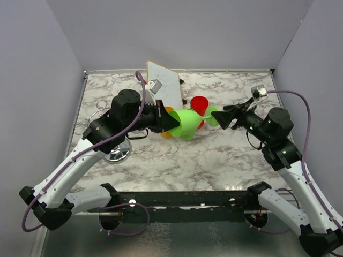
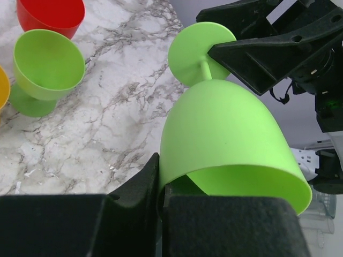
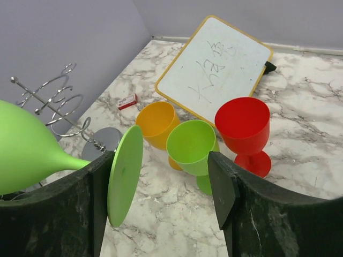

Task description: Take the wine glass off the wine glass rack

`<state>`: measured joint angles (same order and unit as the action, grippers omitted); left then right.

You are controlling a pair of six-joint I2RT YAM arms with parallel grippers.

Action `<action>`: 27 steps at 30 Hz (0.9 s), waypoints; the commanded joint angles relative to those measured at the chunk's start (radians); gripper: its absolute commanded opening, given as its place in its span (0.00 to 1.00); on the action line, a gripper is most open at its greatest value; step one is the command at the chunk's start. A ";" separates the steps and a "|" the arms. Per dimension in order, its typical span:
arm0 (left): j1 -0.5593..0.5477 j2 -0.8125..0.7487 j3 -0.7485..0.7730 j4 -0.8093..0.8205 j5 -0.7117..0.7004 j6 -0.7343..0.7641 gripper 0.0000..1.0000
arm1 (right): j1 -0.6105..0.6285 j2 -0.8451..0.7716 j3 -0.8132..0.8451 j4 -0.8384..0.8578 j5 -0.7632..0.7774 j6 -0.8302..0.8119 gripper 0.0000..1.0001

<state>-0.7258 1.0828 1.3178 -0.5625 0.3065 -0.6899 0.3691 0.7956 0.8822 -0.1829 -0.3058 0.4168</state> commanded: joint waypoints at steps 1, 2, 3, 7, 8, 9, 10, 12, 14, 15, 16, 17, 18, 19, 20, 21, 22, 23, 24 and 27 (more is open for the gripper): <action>0.002 -0.059 0.004 -0.126 0.025 0.063 0.00 | -0.012 -0.086 0.035 -0.104 0.217 -0.196 0.70; 0.002 -0.065 0.011 -0.157 0.028 0.076 0.00 | -0.012 -0.107 0.031 -0.106 0.265 -0.201 0.72; 0.002 -0.069 0.018 -0.190 0.031 0.090 0.00 | -0.012 -0.128 0.025 -0.105 0.299 -0.204 0.73; 0.001 -0.080 0.035 -0.340 0.025 0.146 0.00 | -0.012 -0.217 -0.006 -0.067 0.362 -0.215 0.79; 0.002 -0.081 0.031 -0.369 0.022 0.159 0.00 | -0.012 -0.237 -0.016 -0.051 0.359 -0.215 0.82; 0.002 -0.082 0.027 -0.396 0.013 0.163 0.00 | -0.012 -0.256 -0.026 -0.031 0.330 -0.218 0.86; 0.002 -0.086 0.020 -0.413 -0.008 0.157 0.00 | -0.012 -0.273 -0.039 -0.008 0.279 -0.224 0.89; 0.001 -0.095 0.004 -0.400 -0.034 0.108 0.00 | -0.012 -0.288 -0.069 0.048 0.153 -0.211 0.90; 0.002 -0.101 -0.016 -0.301 0.009 0.051 0.00 | -0.012 -0.261 -0.087 0.094 0.021 -0.123 0.91; 0.002 -0.108 -0.028 -0.249 0.015 0.024 0.00 | -0.012 -0.236 -0.086 0.106 -0.033 -0.083 0.91; 0.002 -0.111 -0.037 -0.211 0.019 0.012 0.00 | -0.013 -0.210 -0.079 0.109 -0.066 -0.037 0.92; 0.002 -0.108 -0.036 -0.200 0.018 0.017 0.00 | -0.012 -0.185 -0.067 0.101 -0.070 0.005 0.93; 0.002 -0.099 -0.031 -0.214 0.009 0.032 0.00 | -0.012 -0.164 -0.050 0.082 -0.049 0.041 0.92; 0.002 -0.086 -0.021 -0.252 -0.004 0.054 0.00 | -0.012 -0.142 -0.030 0.050 -0.023 0.059 0.93; 0.002 -0.068 -0.013 -0.297 -0.022 0.076 0.00 | -0.012 -0.121 -0.010 0.020 0.002 0.059 0.92; 0.002 -0.050 -0.001 -0.347 -0.040 0.100 0.00 | -0.012 -0.102 0.012 -0.009 0.025 0.035 0.93; 0.001 -0.033 0.011 -0.395 -0.059 0.123 0.00 | -0.012 -0.088 0.030 -0.036 0.053 0.008 0.92; 0.001 -0.018 0.017 -0.434 -0.077 0.146 0.00 | -0.012 -0.076 0.043 -0.053 0.086 -0.012 0.93; 0.000 -0.002 0.023 -0.486 -0.106 0.165 0.00 | -0.013 -0.075 0.052 -0.066 0.129 -0.019 0.93; -0.008 0.043 0.037 -0.578 -0.170 0.204 0.00 | -0.012 -0.086 0.067 -0.084 0.215 -0.047 0.93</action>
<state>-0.7242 1.0813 1.3167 -0.9638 0.2497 -0.5667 0.3595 0.7395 0.8902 -0.2245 -0.2207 0.3992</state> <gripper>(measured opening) 0.031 0.926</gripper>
